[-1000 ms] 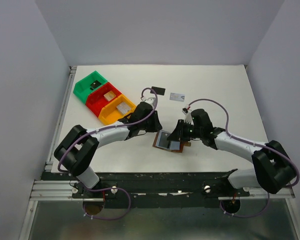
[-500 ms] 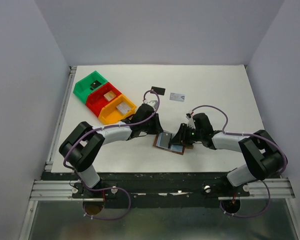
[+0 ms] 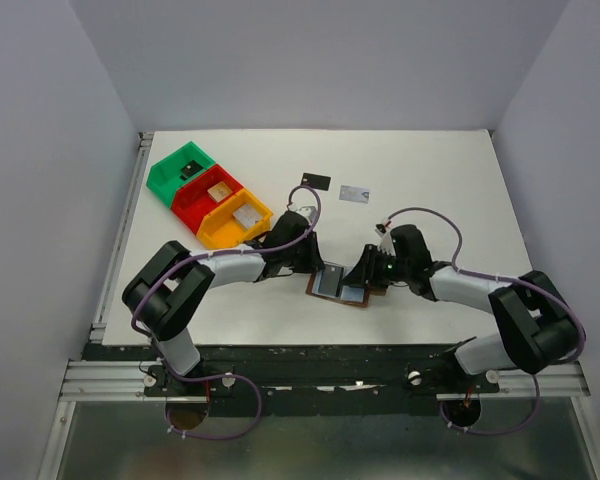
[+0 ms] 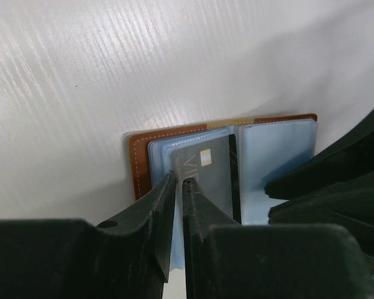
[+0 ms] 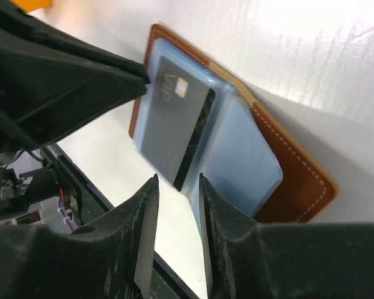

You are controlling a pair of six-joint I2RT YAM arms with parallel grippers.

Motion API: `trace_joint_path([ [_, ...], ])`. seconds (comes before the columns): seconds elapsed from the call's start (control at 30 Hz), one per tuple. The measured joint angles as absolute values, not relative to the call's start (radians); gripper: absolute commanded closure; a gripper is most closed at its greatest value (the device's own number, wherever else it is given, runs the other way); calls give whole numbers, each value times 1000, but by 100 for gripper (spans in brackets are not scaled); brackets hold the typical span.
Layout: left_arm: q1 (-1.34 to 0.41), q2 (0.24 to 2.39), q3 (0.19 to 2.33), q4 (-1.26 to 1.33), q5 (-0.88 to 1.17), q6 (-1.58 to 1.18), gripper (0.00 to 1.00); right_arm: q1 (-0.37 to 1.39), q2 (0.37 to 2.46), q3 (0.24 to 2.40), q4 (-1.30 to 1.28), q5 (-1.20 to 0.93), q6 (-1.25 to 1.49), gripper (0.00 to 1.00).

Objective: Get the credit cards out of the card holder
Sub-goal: Remove the credit card from the card holder.

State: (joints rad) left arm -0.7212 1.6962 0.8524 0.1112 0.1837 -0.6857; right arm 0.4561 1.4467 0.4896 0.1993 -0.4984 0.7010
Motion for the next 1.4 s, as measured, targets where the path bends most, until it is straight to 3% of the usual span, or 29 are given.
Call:
trace_joint_path([
  [0.3, -733, 1676, 813, 155, 183, -673, 76, 456, 1304, 563, 96, -488, 644, 61],
  [0.7, -735, 1676, 813, 176, 183, -674, 79, 456, 1471, 559, 187, -560, 719, 61],
  [1.4, -735, 1702, 809, 172, 174, -675, 84, 456, 1567, 554, 220, -573, 725, 61],
])
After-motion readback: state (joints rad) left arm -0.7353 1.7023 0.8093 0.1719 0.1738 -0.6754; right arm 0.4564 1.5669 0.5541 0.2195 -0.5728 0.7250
